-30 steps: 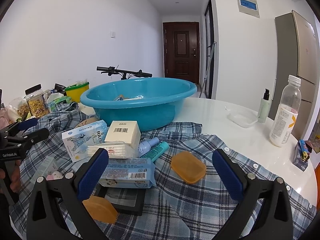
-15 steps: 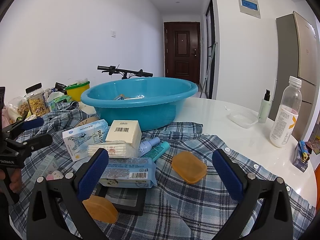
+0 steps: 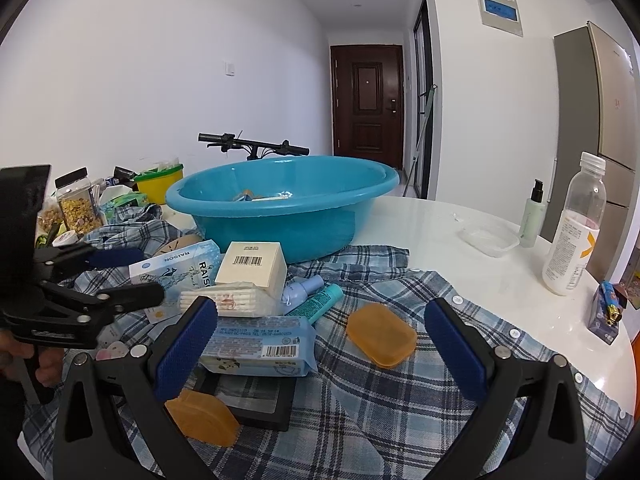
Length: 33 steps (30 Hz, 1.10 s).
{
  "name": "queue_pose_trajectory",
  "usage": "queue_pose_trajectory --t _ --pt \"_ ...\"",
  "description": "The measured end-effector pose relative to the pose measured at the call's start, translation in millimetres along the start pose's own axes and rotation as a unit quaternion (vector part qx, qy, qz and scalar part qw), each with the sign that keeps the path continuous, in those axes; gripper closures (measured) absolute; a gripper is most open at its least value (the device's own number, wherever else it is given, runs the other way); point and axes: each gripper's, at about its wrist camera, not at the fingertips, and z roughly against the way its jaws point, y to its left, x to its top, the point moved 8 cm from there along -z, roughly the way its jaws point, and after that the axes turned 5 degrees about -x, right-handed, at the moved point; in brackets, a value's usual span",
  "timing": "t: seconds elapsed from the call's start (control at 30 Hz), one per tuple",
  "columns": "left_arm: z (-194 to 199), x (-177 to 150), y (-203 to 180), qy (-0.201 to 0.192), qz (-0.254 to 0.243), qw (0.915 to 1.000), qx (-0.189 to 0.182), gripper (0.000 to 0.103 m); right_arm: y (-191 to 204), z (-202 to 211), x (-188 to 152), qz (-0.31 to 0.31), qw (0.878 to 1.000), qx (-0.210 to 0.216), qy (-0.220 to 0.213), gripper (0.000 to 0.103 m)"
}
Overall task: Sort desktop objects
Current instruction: 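Grasp the white RAISON box with the left tool while the right tool grasps the white cotton-swab pack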
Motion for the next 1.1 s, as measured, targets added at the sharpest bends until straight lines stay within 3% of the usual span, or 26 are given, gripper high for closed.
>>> queue_pose_trajectory --t 0.17,0.2,0.23,0.4,0.63,0.77,0.97,1.1 --pt "-7 -4 -1 0.019 -0.001 0.9998 -0.006 0.051 1 0 0 0.001 1.0 0.0 -0.001 0.0" --pt "-10 -6 -1 0.027 -0.002 0.9996 -0.005 0.069 1 0 0 0.001 1.0 0.0 -0.001 0.0" --pt "-14 -8 -1 0.038 -0.002 0.9993 -0.005 0.079 1 0 0 0.001 1.0 0.0 -0.001 0.0" --pt "-8 -6 1 0.02 -0.002 0.9998 -0.001 0.08 1 0 0 -0.002 1.0 0.001 0.001 0.0" --pt "22 3 12 -0.054 0.02 0.9981 0.021 0.08 -2 0 0 -0.006 1.0 0.0 0.0 0.0" --pt "34 5 19 -0.077 0.03 0.9962 0.029 0.08 1 -1 0 0.002 1.0 0.0 0.001 0.0" --pt "38 6 28 -0.082 0.056 0.9949 0.02 0.08 16 -18 -6 -0.003 0.999 0.03 0.045 0.0" --pt "42 5 34 -0.088 0.072 0.9932 0.026 0.08 52 -37 -11 0.023 0.996 0.039 0.082 0.0"
